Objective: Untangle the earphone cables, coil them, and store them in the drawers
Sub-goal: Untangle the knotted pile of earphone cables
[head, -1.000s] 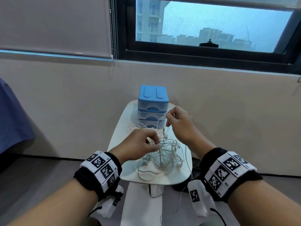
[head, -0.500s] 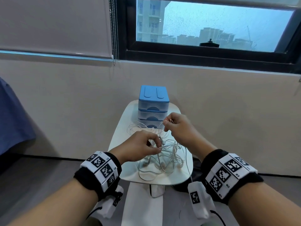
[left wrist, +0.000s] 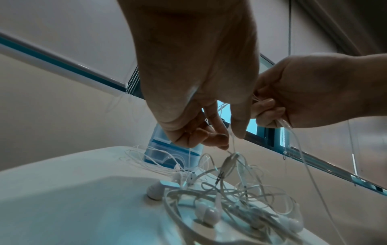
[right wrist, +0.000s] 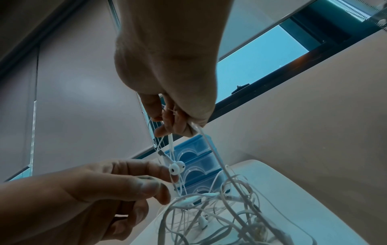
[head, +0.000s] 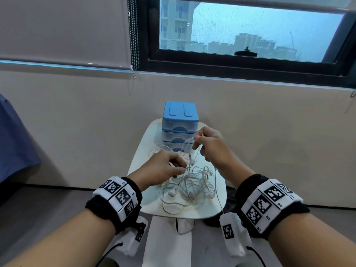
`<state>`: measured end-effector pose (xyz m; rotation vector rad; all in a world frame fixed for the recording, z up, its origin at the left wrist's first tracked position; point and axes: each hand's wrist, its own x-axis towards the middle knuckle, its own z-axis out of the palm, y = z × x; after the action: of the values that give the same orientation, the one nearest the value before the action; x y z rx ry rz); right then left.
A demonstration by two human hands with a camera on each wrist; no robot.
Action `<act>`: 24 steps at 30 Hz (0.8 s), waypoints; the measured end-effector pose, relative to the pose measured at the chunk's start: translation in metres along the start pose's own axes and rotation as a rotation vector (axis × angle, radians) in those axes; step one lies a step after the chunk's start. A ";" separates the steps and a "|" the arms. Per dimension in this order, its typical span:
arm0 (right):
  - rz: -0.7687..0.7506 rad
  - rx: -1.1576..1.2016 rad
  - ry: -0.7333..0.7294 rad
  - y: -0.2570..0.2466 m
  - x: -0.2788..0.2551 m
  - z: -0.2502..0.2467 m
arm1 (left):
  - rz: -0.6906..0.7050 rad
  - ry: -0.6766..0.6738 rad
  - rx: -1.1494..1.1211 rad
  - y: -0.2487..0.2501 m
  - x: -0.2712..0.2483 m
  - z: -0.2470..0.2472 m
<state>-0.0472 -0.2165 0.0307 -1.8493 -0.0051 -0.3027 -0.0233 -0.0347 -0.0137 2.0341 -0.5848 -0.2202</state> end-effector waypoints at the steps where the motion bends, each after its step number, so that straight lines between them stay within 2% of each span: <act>1: -0.001 0.003 -0.012 0.000 0.001 0.000 | -0.004 -0.008 -0.005 0.001 0.000 0.001; 8: -0.020 -0.044 -0.054 -0.003 0.000 0.000 | 0.010 -0.004 -0.123 0.009 0.003 0.004; 13: -0.050 0.016 -0.083 -0.007 -0.003 -0.002 | -0.014 -0.020 -0.119 0.007 0.006 0.004; 24: -0.059 0.066 -0.120 -0.011 -0.002 0.001 | 0.005 0.054 -0.183 0.011 0.013 0.011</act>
<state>-0.0509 -0.2125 0.0403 -1.8013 -0.1510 -0.2291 -0.0198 -0.0539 -0.0083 1.8556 -0.5167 -0.2070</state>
